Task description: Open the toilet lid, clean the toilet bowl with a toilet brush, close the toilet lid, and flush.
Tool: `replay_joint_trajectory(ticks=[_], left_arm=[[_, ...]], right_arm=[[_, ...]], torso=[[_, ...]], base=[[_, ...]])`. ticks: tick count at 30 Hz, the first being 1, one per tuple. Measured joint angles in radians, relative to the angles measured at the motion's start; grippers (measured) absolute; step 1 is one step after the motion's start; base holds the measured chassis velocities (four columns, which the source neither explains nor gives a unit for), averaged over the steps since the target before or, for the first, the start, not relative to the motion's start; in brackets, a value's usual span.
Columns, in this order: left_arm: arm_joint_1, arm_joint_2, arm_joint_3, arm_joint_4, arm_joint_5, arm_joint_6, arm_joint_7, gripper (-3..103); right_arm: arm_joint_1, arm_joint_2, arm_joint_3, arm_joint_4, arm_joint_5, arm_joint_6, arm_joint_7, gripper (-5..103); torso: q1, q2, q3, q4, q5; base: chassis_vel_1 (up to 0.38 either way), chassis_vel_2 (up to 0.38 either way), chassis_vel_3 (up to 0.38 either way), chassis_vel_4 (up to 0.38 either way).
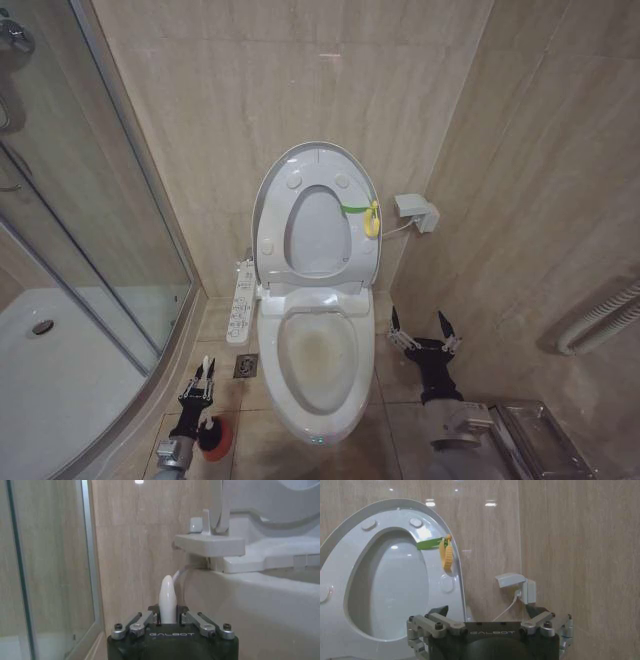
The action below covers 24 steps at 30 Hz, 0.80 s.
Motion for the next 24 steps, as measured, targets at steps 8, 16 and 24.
replay_joint_trajectory(ticks=[8,16,24], left_arm=[[-0.028,0.000,0.001,0.021,0.000,0.000,0.004,22],[-0.014,0.001,0.001,-0.018,0.001,0.002,0.000,22],[-0.011,-0.013,0.024,0.015,0.000,0.002,0.001,22]], right_arm=[[0.000,0.000,0.000,0.000,0.000,0.000,0.000,100],[0.000,0.000,0.000,0.000,0.000,0.000,0.000,100],[0.000,0.000,0.000,0.000,0.000,0.000,0.000,100]], torso=[[0.000,0.000,0.000,0.0000,-0.0001],[0.000,0.000,0.000,0.0000,0.0000],[0.000,0.000,0.000,0.0000,0.0000]], base=[[0.000,0.000,0.000,0.000],[0.000,0.000,0.000,0.000],[0.000,0.000,0.000,0.000]])
